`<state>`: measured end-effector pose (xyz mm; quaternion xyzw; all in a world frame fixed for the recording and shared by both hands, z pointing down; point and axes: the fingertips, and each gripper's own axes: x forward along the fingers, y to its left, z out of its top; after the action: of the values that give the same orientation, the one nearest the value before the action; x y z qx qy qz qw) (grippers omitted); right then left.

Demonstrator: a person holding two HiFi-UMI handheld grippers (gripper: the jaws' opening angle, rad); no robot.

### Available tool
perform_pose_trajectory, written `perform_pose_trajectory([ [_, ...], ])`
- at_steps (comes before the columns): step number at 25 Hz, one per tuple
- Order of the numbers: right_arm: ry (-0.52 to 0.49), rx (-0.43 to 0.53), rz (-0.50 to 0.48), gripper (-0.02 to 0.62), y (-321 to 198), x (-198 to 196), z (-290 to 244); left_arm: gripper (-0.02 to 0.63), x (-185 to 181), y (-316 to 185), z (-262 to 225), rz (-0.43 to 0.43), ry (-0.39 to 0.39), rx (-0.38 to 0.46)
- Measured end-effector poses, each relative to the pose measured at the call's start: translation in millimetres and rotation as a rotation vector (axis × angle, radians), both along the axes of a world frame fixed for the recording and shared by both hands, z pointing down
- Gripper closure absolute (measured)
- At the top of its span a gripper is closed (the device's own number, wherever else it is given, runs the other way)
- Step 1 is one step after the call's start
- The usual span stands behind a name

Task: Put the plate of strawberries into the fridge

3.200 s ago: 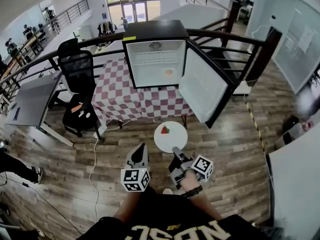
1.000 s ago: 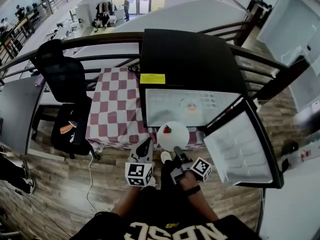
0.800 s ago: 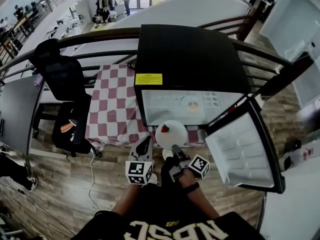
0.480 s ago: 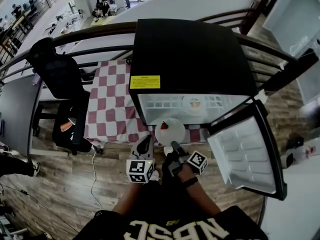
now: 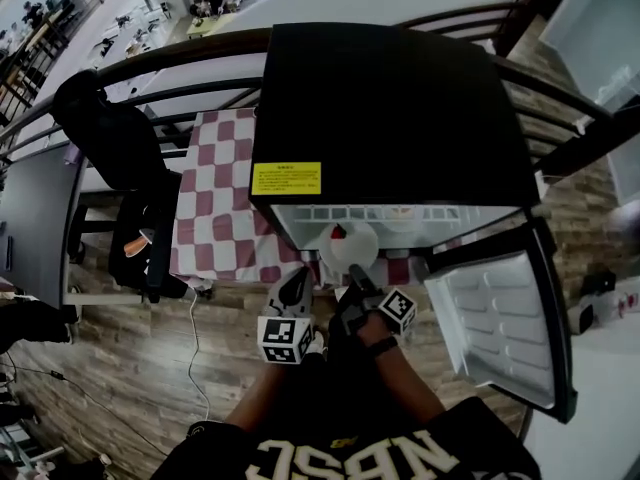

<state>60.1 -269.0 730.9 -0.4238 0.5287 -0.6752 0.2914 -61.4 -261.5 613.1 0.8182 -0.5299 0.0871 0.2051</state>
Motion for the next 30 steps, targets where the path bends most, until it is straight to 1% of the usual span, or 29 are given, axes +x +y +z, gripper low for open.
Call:
perform_pose_trajectory([
  [2,-0.014,-0.041,0.015,0.563,-4.6,-1.6,1.2,0.589,0.6,-3.8,2.2,-0.001,0.005,-0.008],
  [4,-0.016,-0.06,0.02,0.563,-9.6,-3.6,3.7,0.589,1.0,-6.0,4.4,0.0,0.005,-0.017],
  [8,-0.021,-0.04,0.029,0.563,-23.3,-5.1,18.5,0.589,3.0,-8.4,8.9,0.004,0.004,-0.029],
  [11,-0.024,-0.057,0.047,0.563,-30.1,-7.4,22.9,0.589,5.5,-8.5,11.6,0.014,0.001,-0.037],
  [14,-0.042,-0.053,0.071,0.563,-39.6,-7.8,23.1,0.589,6.4,-6.6,15.4,0.024,-0.011,-0.049],
  [18,-0.051,-0.088,0.085,0.563,-49.2,-11.4,23.7,0.589,4.1,-4.6,18.2,0.024,-0.01,-0.059],
  [21,-0.065,-0.083,0.103,0.561,-62.0,-12.4,22.5,0.589,0.7,-5.1,19.5,0.017,-0.005,-0.07],
  [23,-0.047,-0.09,0.1,0.561,-68.3,-12.3,23.2,0.589,-1.1,-4.3,22.7,0.013,-0.002,-0.081],
  [30,0.05,-0.177,0.047,0.561,-77.0,-21.1,22.9,0.589,-3.5,-7.1,24.4,0.003,0.006,-0.083],
])
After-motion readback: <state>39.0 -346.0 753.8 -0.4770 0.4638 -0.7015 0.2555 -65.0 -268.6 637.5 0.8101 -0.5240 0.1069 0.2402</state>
